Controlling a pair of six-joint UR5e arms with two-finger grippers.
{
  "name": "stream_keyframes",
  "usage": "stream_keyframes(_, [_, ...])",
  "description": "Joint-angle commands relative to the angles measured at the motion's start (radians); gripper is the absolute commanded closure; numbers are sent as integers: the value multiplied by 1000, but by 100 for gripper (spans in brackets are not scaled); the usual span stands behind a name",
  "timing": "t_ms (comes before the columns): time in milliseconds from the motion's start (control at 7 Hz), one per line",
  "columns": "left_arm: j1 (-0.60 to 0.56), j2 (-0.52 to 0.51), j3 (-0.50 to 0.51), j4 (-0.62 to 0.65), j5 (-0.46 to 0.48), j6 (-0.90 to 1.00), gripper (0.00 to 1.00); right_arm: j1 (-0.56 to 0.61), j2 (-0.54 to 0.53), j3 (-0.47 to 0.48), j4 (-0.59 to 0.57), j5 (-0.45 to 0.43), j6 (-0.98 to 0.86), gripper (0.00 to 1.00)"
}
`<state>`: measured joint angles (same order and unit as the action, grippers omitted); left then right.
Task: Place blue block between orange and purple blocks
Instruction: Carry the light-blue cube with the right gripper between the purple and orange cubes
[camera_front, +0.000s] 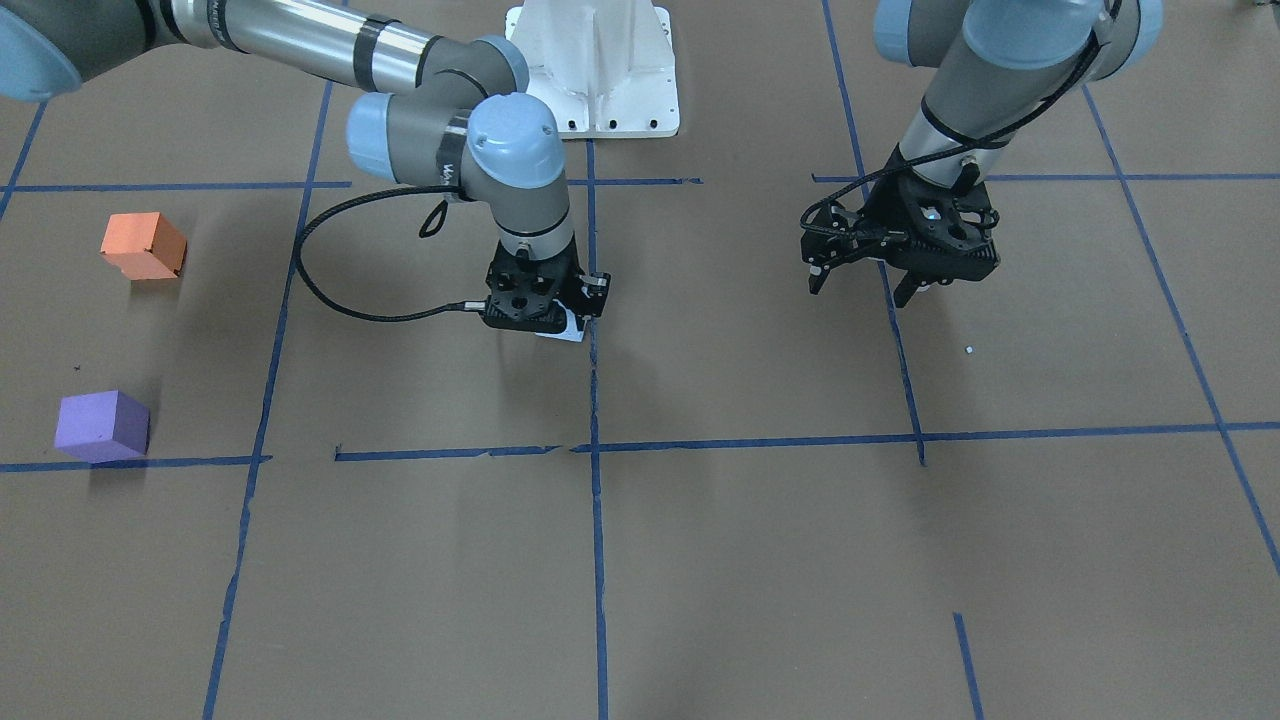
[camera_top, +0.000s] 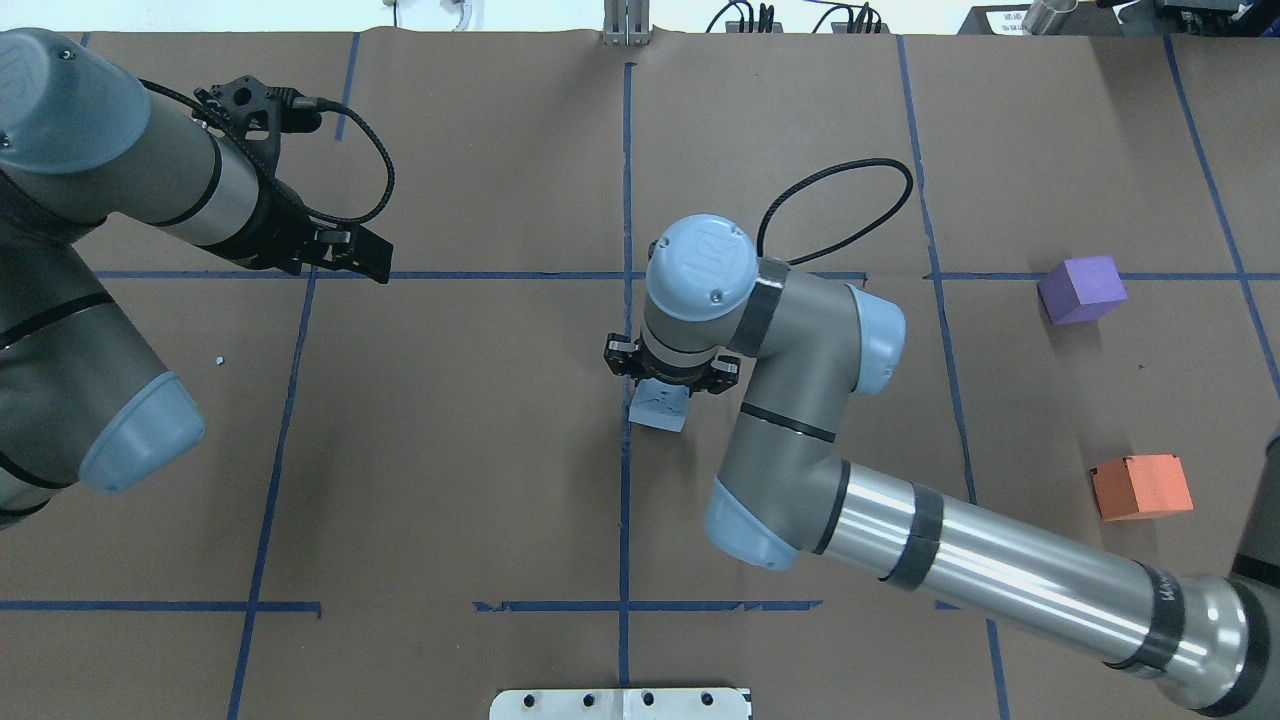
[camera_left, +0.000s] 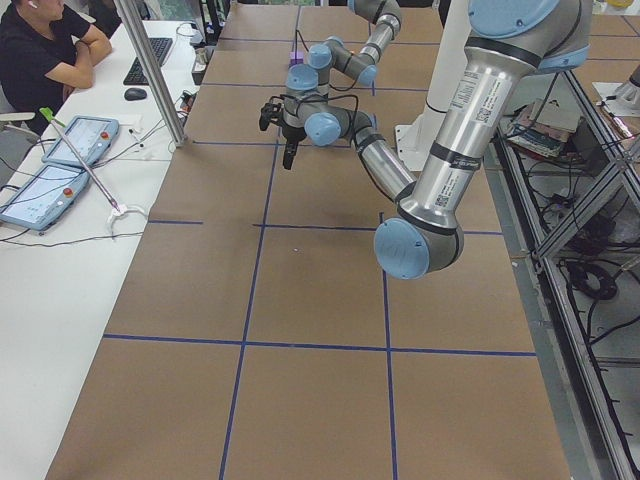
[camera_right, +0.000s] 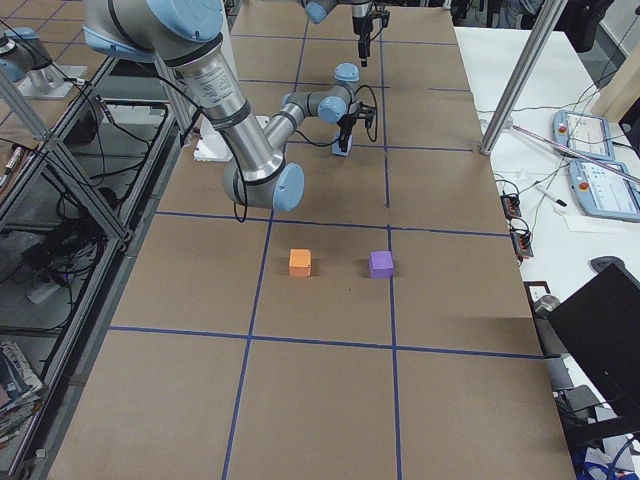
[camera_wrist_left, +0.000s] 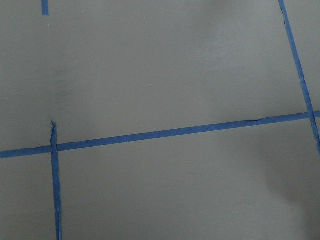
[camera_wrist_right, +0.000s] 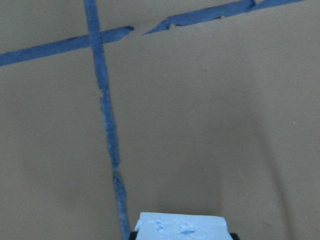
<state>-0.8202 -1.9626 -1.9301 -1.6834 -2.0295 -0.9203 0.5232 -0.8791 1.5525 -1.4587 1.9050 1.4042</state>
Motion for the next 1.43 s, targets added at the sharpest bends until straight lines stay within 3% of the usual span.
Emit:
stream_keyframes(0, [1, 1, -1, 1, 0, -3, 0, 108, -235, 209, 0, 86, -147, 95])
stream_keyframes(286, [1, 2, -1, 1, 2, -6, 0, 229, -502, 349, 9, 146, -391, 95])
stream_keyframes(571, [1, 7, -1, 1, 3, -6, 0, 332, -657, 360, 9, 164, -587, 92])
stream_keyframes(1143, [7, 5, -1, 1, 5, -26, 0, 353, -695, 258, 9, 166, -625, 91])
stream_keyframes(1286, [7, 5, -1, 1, 6, -26, 0, 354, -687, 204, 68, 166, -622, 91])
